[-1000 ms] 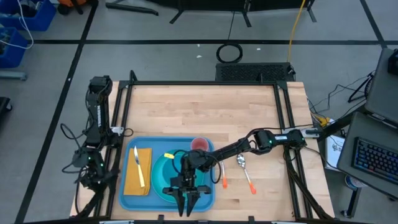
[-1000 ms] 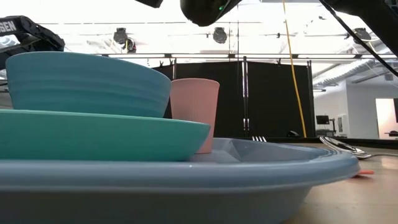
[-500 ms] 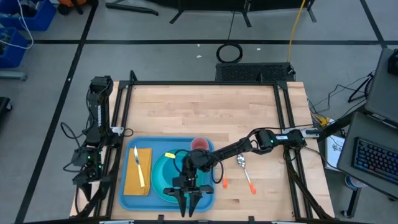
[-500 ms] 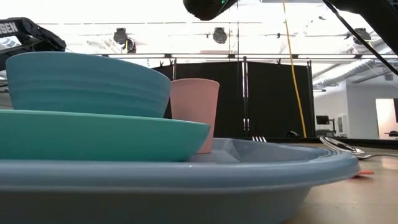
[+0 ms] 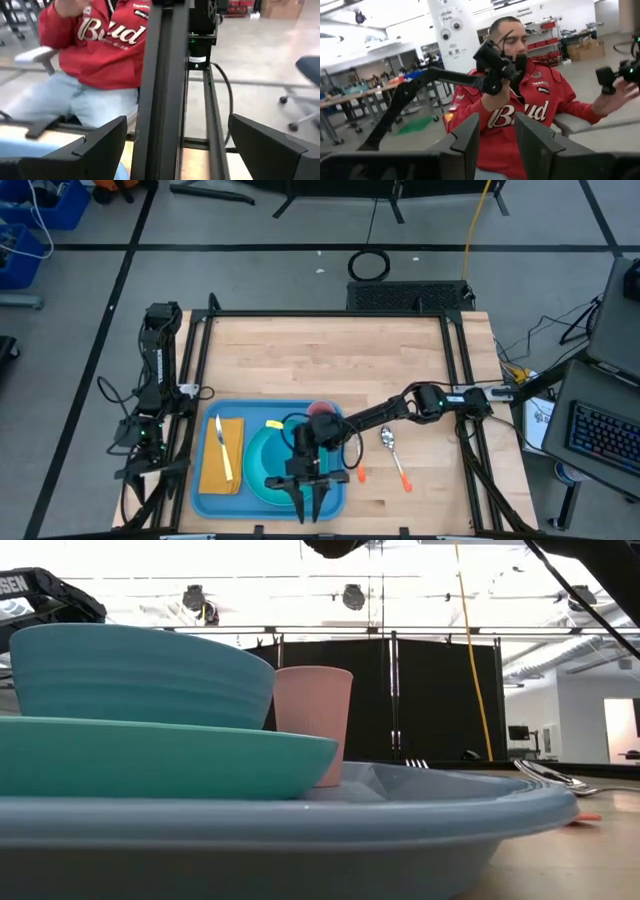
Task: Set up tray
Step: Put the yellow table knife on top of the yellow table napkin on the blue tray
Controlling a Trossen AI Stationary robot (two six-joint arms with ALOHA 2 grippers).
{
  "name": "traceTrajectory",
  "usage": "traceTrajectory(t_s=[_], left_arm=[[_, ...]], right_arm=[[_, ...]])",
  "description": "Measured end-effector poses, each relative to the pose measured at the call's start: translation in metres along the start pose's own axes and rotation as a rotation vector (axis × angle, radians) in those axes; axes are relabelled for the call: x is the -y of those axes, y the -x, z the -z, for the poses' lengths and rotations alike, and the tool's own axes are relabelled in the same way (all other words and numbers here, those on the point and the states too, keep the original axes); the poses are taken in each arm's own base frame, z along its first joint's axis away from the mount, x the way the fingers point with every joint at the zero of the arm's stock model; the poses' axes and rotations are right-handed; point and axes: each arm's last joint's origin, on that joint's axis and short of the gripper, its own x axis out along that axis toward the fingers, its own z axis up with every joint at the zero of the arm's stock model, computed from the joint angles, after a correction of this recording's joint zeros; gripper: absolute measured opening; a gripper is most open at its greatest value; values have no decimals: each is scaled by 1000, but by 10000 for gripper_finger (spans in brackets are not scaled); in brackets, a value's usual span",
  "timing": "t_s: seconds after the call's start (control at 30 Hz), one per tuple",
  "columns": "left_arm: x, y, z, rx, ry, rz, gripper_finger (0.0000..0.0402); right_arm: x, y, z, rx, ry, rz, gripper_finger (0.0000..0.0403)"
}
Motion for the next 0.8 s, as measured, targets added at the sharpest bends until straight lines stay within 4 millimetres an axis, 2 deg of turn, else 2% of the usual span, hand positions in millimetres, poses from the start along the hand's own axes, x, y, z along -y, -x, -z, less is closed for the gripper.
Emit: traceTrajectory(t_s=[0.23,0.57,0.67,0.8], left_arm=[[0,0,6,-60,214,10,351],[0,0,5,-56,296,12,351],[1,0,8,-87,262,52,351],[3,1,11,-118,51,127,351]], right_arm=[[-13,20,-33,22,69,44,114],[-35,49,-72,-15,96,77,114],[-42,57,-84,-28,102,98,114],[-50,68,-96,-36,106,139,114]])
